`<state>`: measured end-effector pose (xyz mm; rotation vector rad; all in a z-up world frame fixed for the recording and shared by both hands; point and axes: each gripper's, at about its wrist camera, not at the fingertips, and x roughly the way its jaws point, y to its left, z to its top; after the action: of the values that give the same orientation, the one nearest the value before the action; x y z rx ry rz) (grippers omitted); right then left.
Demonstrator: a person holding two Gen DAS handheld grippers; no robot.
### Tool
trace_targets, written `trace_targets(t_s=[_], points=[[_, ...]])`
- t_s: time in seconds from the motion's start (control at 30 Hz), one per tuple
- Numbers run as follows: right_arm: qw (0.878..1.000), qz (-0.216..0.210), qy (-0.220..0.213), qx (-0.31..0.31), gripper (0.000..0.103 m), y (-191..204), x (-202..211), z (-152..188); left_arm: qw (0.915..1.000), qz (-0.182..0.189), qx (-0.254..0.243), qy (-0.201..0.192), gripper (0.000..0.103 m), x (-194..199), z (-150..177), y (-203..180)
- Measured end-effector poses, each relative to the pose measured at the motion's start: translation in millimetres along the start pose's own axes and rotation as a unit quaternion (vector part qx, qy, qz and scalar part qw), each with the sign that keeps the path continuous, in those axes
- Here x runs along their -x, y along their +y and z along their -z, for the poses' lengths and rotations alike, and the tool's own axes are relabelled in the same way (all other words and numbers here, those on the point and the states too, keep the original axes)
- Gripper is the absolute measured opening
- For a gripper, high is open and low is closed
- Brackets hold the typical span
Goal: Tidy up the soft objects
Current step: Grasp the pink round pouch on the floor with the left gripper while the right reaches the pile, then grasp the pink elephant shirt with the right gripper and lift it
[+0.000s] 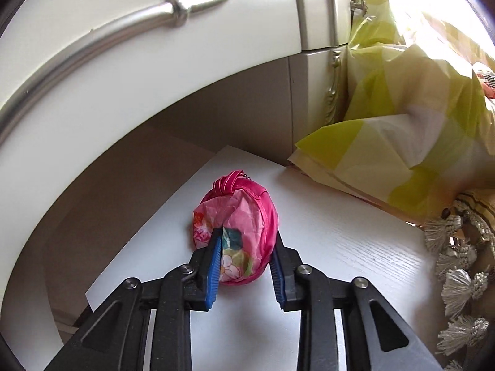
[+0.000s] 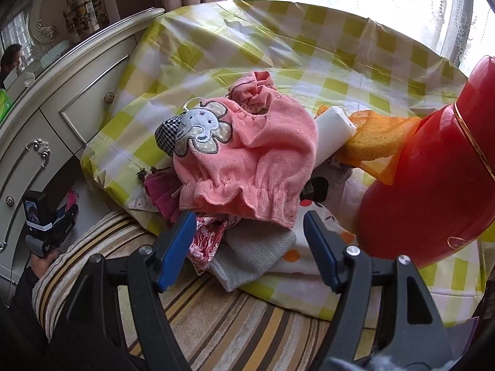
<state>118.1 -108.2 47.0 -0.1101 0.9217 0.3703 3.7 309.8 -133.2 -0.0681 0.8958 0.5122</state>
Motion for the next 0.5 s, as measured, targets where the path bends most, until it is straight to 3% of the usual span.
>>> trace_targets(t_s=[0.1, 0.17, 0.27, 0.37, 0.5], points=[[1.0, -0.001, -0.005, -0.025, 0.075, -2.4, -11.1, -9.5, 0.9999, 0.01, -0.009, 0.001, 0.025, 6.9, -1.4, -2.2], [0.999, -0.006, -0.005, -0.038, 0.08, -1.9, -19.7, -15.7, 0.9998, 0.014, -0.016, 0.002, 0.024, 14.0, -2.0, -9.6], [1.0, -0.013, -0.003, -0.022, 0.082, 9.3, -35.9, -22.6, 0.9996, 0.017, -0.023, -0.006, 0.023, 27.8, -5.6, -13.7], [1.0, 0.008, 0.007, 0.001, 0.082, 16.3, -54.5, -26.6, 0.9991, 0.021, -0.032, -0.019, 0.023, 41.1, -19.1, -21.2], [1.0, 0.013, 0.016, -0.008, 0.082, 8.8, -68.1, -28.0, 0.9977, 0.026, -0.04, -0.048, 0.023, 73.2, -29.1, -29.7]])
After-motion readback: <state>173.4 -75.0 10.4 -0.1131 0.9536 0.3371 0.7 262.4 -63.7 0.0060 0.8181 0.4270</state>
